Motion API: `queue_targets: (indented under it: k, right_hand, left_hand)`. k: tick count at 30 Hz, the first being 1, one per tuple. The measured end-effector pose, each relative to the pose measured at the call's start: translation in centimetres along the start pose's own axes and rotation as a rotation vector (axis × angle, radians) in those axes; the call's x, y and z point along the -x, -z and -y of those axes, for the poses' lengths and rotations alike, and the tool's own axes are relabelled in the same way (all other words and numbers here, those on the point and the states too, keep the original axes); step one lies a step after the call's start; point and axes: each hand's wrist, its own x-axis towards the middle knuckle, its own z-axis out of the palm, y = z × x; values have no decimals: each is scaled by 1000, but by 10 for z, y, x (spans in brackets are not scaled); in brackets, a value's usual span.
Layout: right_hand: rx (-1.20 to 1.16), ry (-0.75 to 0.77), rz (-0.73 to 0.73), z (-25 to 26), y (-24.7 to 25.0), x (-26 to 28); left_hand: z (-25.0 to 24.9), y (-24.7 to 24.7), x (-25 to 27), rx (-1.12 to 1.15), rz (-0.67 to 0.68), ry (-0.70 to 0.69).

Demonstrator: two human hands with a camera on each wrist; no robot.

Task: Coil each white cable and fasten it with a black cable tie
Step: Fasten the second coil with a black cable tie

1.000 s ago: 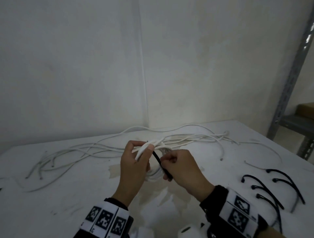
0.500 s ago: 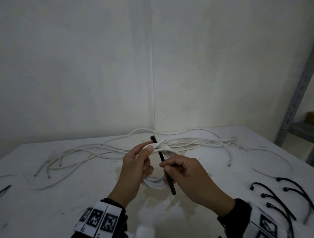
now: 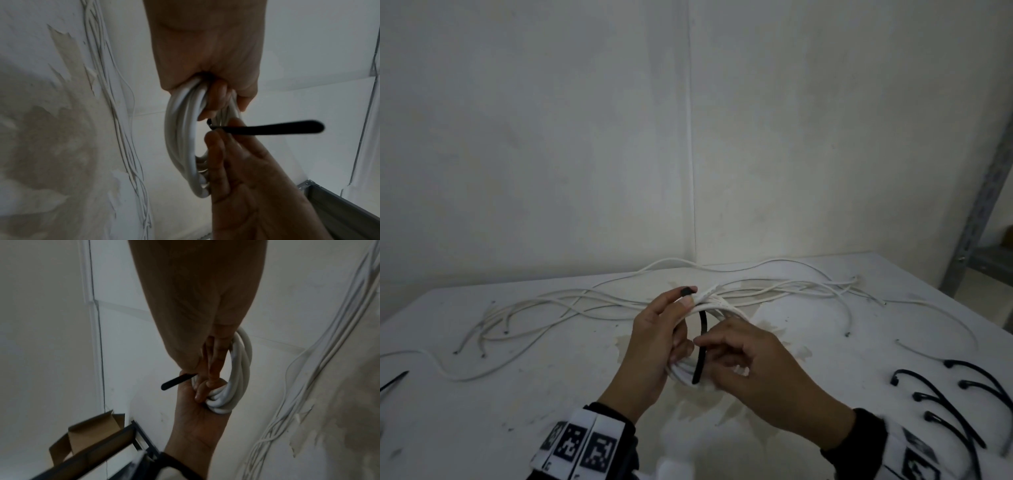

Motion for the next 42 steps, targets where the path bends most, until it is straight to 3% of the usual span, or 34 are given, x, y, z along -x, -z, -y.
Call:
queue_targets:
  k: [3,6,11,22,42]
  right_hand:
    - [87,59,-123,-1,2,-4]
    - [-1,85,-196,1,2,-7]
    - [-276,-94,-292,9,1,-11]
    - [-186,-294,-322,14,6,-20]
    - [-149,-407,-283,16,8,-28]
  left_hand:
    - [3,-2,1,-3,22,-11]
    - [5,-3,1,-3,30,-13]
    - [8,-6,3,-8,33,-27]
    - [11,-9,1,-29,-51,-14]
    - [18,-10,1,-108,-72,-48]
